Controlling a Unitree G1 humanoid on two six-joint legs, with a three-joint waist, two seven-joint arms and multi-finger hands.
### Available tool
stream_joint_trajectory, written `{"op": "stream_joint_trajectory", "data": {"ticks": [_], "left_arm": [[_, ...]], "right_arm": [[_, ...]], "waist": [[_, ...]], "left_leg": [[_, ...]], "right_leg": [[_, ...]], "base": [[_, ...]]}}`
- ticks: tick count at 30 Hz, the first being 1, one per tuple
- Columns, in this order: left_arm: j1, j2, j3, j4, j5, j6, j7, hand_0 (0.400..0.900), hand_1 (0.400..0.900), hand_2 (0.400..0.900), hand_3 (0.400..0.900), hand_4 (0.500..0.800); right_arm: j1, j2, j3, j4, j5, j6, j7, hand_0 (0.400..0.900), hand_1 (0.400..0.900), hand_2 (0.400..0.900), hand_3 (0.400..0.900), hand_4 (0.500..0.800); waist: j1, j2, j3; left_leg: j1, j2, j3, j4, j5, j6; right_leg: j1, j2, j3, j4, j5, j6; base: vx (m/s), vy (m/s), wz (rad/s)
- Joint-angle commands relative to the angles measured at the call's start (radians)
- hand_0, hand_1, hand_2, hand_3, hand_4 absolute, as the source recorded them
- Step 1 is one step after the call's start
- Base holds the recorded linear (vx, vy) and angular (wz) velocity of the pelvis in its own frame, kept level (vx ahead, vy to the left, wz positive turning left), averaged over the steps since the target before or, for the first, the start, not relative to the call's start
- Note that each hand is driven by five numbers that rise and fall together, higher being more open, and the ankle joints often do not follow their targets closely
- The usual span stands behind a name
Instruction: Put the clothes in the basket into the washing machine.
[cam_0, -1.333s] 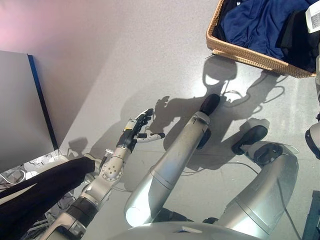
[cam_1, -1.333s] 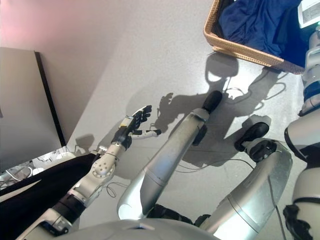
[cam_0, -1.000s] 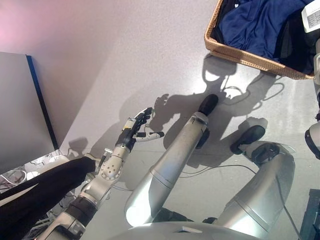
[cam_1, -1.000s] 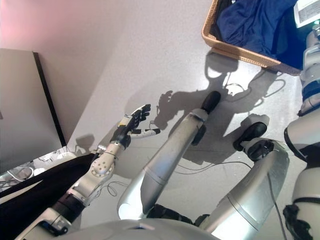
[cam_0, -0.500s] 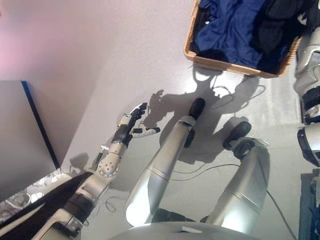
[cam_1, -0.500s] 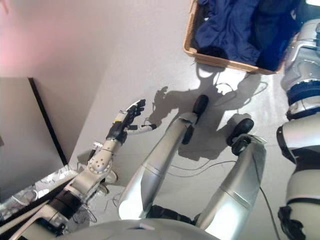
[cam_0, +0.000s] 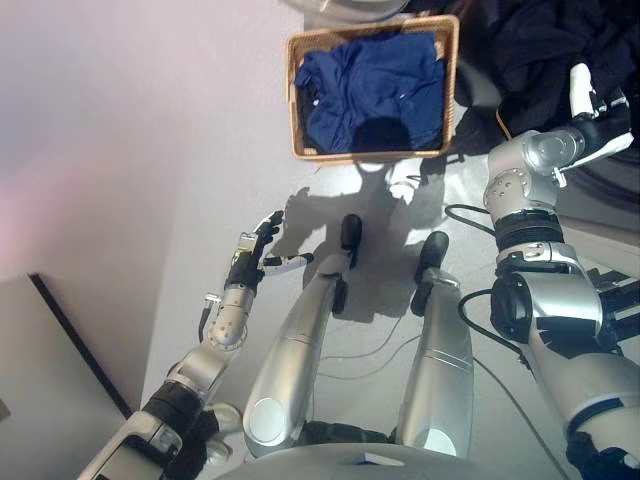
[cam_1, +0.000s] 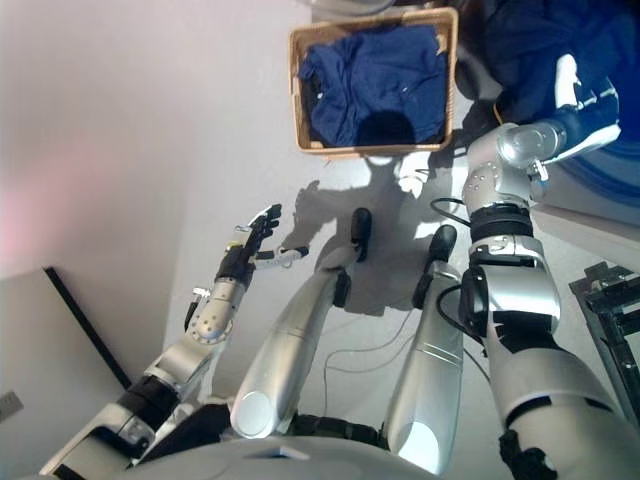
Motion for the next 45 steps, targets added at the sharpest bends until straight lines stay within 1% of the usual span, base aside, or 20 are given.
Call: {"op": "stream_joint_trajectory", "data": {"ticks": [1, 4, 7, 13, 14, 15, 18, 21, 24, 27, 29, 30, 32, 34, 36, 38, 41, 42, 44, 45], "left_arm": [[0.054, 0.012, -0.010, -0.041, -0.032, -0.037, -0.006, 0.900, 0.900, 0.900, 0.900, 0.800], [0.053, 0.008, -0.018, -0.035, -0.047, -0.038, -0.015, 0.900, 0.900, 0.900, 0.900, 0.800], [0.061, 0.001, -0.028, -0.034, -0.064, -0.038, -0.018, 0.900, 0.900, 0.900, 0.900, 0.800], [0.042, 0.013, -0.052, -0.036, -0.066, -0.034, -0.053, 0.900, 0.900, 0.900, 0.900, 0.800], [0.038, 0.012, -0.054, -0.035, -0.066, -0.034, -0.053, 0.900, 0.900, 0.900, 0.900, 0.800], [0.038, 0.024, -0.063, -0.037, -0.062, -0.038, -0.063, 0.900, 0.900, 0.900, 0.900, 0.800], [0.034, 0.035, -0.074, -0.049, -0.060, -0.047, -0.081, 0.900, 0.900, 0.900, 0.900, 0.800], [0.029, 0.037, -0.081, -0.051, -0.061, -0.055, -0.090, 0.900, 0.900, 0.900, 0.900, 0.800], [0.017, 0.031, -0.084, -0.033, -0.061, -0.055, -0.088, 0.900, 0.900, 0.900, 0.900, 0.800], [0.010, 0.023, -0.084, -0.023, -0.062, -0.060, -0.079, 0.900, 0.900, 0.900, 0.900, 0.800], [-0.005, 0.000, -0.079, -0.002, -0.059, -0.059, -0.058, 0.900, 0.900, 0.900, 0.900, 0.800], [-0.001, 0.001, -0.077, -0.001, -0.058, -0.059, -0.057, 0.900, 0.900, 0.900, 0.900, 0.800], [-0.012, -0.025, -0.081, 0.012, -0.052, -0.059, -0.041, 0.900, 0.900, 0.900, 0.900, 0.800], [-0.024, -0.036, -0.085, 0.029, -0.043, -0.056, -0.033, 0.900, 0.900, 0.900, 0.900, 0.800], [-0.029, -0.042, -0.085, 0.040, -0.039, -0.058, -0.032, 0.900, 0.900, 0.900, 0.900, 0.800], [-0.039, -0.059, -0.075, 0.051, -0.028, -0.054, -0.025, 0.900, 0.900, 0.900, 0.900, 0.800], [-0.026, -0.084, -0.040, 0.084, -0.025, -0.056, -0.022, 0.900, 0.900, 0.900, 0.900, 0.800], [-0.017, -0.089, -0.022, 0.095, -0.029, -0.054, -0.024, 0.900, 0.900, 0.900, 0.900, 0.800], [0.000, -0.086, 0.006, 0.113, -0.014, -0.056, -0.032, 0.900, 0.900, 0.900, 0.900, 0.800], [0.009, -0.086, 0.020, 0.130, -0.006, -0.057, -0.042, 0.900, 0.900, 0.900, 0.900, 0.800]], "right_arm": [[-0.143, -0.200, 0.074, -0.018, 0.113, -0.168, 0.097, 0.400, 0.400, 0.400, 0.400, 0.500], [-0.189, -0.221, 0.113, 0.025, 0.148, -0.160, 0.130, 0.400, 0.400, 0.400, 0.400, 0.500], [-0.222, -0.218, 0.106, 0.066, 0.211, -0.159, 0.164, 0.400, 0.400, 0.400, 0.400, 0.500], [-0.330, -0.312, 0.090, 0.239, 0.428, -0.155, 0.286, 0.400, 0.400, 0.400, 0.400, 0.500], [-0.338, -0.320, 0.095, 0.252, 0.439, -0.154, 0.299, 0.508, 0.508, 0.508, 0.508, 0.565], [-0.372, -0.343, 0.119, 0.273, 0.442, -0.130, 0.315, 0.900, 0.900, 0.900, 0.900, 0.800], [-0.425, -0.382, 0.172, 0.310, 0.407, -0.101, 0.322, 0.900, 0.900, 0.900, 0.900, 0.800], [-0.442, -0.388, 0.183, 0.313, 0.406, -0.114, 0.325, 0.900, 0.900, 0.900, 0.900, 0.800], [-0.402, -0.349, 0.165, 0.284, 0.442, -0.136, 0.360, 0.900, 0.900, 0.900, 0.900, 0.800], [-0.360, -0.307, 0.162, 0.254, 0.429, -0.149, 0.361, 0.900, 0.900, 0.900, 0.900, 0.800], [-0.279, -0.199, 0.165, 0.174, 0.365, -0.165, 0.356, 0.900, 0.900, 0.900, 0.900, 0.800], [-0.269, -0.189, 0.160, 0.158, 0.353, -0.167, 0.342, 0.900, 0.900, 0.900, 0.900, 0.800], [-0.206, -0.092, 0.145, 0.109, 0.266, -0.190, 0.298, 0.900, 0.900, 0.900, 0.900, 0.800], [-0.168, -0.056, 0.134, 0.116, 0.182, -0.182, 0.240, 0.900, 0.900, 0.900, 0.900, 0.800], [-0.141, -0.026, 0.117, 0.102, 0.174, -0.185, 0.240, 0.900, 0.900, 0.900, 0.900, 0.800], [-0.030, 0.059, 0.128, 0.052, 0.129, -0.179, 0.250, 0.900, 0.900, 0.900, 0.900, 0.800], [0.178, 0.162, 0.197, -0.009, 0.028, -0.127, 0.298, 0.900, 0.900, 0.900, 0.900, 0.800], [0.264, 0.176, 0.228, -0.005, 0.001, -0.076, 0.339, 0.900, 0.900, 0.900, 0.900, 0.800], [0.387, 0.180, 0.267, 0.009, -0.080, -0.024, 0.386, 0.900, 0.900, 0.900, 0.900, 0.800], [0.447, 0.175, 0.276, 0.061, -0.086, 0.016, 0.446, 0.900, 0.900, 0.900, 0.900, 0.800]], "waist": [[0.025, 0.023, -0.053], [0.025, 0.036, -0.064], [0.017, 0.046, -0.072], [0.038, 0.069, -0.087], [0.041, 0.071, -0.087], [0.054, 0.078, -0.098], [0.082, 0.104, -0.116], [0.105, 0.129, -0.132], [0.118, 0.136, -0.139], [0.116, 0.134, -0.135], [0.106, 0.124, -0.120], [0.103, 0.122, -0.120], [0.088, 0.109, -0.104], [0.081, 0.100, -0.100], [0.078, 0.097, -0.097], [0.064, 0.074, -0.093], [0.031, 0.026, -0.088], [0.017, 0.004, -0.086], [-0.003, -0.025, -0.086], [-0.006, -0.041, -0.092]], "left_leg": [[0.030, 0.006, -0.077, -0.012, -0.080, -0.094], [0.063, 0.009, -0.071, -0.051, -0.065, -0.096], [0.079, 0.007, -0.063, -0.073, -0.061, -0.096], [0.072, 0.004, -0.058, -0.092, -0.050, -0.101], [0.070, 0.004, -0.058, -0.093, -0.049, -0.101], [0.069, 0.001, -0.056, -0.099, -0.045, -0.101], [0.057, -0.004, -0.054, -0.111, -0.035, -0.100], [0.043, -0.010, -0.057, -0.120, -0.024, -0.099], [0.040, -0.011, -0.066, -0.138, -0.009, -0.102], [0.040, -0.011, -0.069, -0.138, -0.005, -0.102], [0.040, -0.010, -0.068, -0.134, -0.005, -0.102], [0.042, -0.010, -0.068, -0.133, -0.005, -0.102], [0.043, -0.009, -0.066, -0.126, -0.009, -0.099], [0.051, -0.009, -0.065, -0.119, -0.014, -0.098], [0.058, -0.008, -0.065, -0.116, -0.017, -0.096], [0.083, -0.002, -0.063, -0.111, -0.022, -0.095], [0.131, 0.012, -0.062, -0.116, -0.025, -0.094], [0.156, 0.019, -0.061, -0.120, -0.028, -0.095], [0.200, 0.027, -0.062, -0.130, -0.033, -0.094], [0.230, 0.032, -0.068, -0.141, -0.034, -0.095]], "right_leg": [[0.058, 0.036, -0.041, -0.116, 0.067, 0.023], [0.084, 0.035, -0.036, -0.148, 0.081, 0.022], [0.090, 0.041, -0.023, -0.165, 0.094, 0.021], [0.083, 0.039, -0.013, -0.191, 0.110, 0.026], [0.082, 0.039, -0.013, -0.194, 0.112, 0.026], [0.076, 0.032, -0.013, -0.196, 0.119, 0.028], [0.055, 0.023, -0.005, -0.200, 0.127, 0.031], [0.035, 0.015, 0.002, -0.201, 0.130, 0.033], [0.038, 0.010, -0.002, -0.213, 0.135, 0.035], [0.042, 0.009, -0.008, -0.220, 0.142, 0.036], [0.053, 0.015, -0.006, -0.233, 0.151, 0.033], [0.055, 0.015, -0.006, -0.234, 0.152, 0.033], [0.074, 0.021, -0.006, -0.246, 0.158, 0.029], [0.092, 0.023, -0.008, -0.259, 0.161, 0.029], [0.103, 0.025, -0.010, -0.262, 0.162, 0.029], [0.141, 0.031, -0.015, -0.281, 0.168, 0.027], [0.200, 0.046, -0.019, -0.309, 0.178, 0.025], [0.230, 0.052, -0.022, -0.322, 0.182, 0.025], [0.283, 0.062, -0.033, -0.345, 0.185, 0.025], [0.316, 0.066, -0.041, -0.359, 0.186, 0.025]], "base": [[0.04, 0.036, -0.17], [0.02, 0.011, -0.03], [0.01, 0.032, -0.06], [-0.01, 0.015, -0.01], [-0.03, 0.012, 0.09], [-0.03, 0.015, 0.09], [-0.03, 0.032, 0.10], [-0.01, 0.040, 0.06], [-0.01, 0.014, 0.11], [-0.01, -0.001, 0.04], [-0.02, 0.008, -0.04], [-0.01, 0.015, -0.09], [-0.01, 0.011, -0.10], [-0.01, -0.001, -0.04], [0.00, 0.002, -0.03], [0.01, 0.006, -0.10], [0.03, -0.017, -0.15], [0.05, -0.046, -0.15], [0.07, -0.057, -0.12], [0.10, -0.067, -0.09]]}}
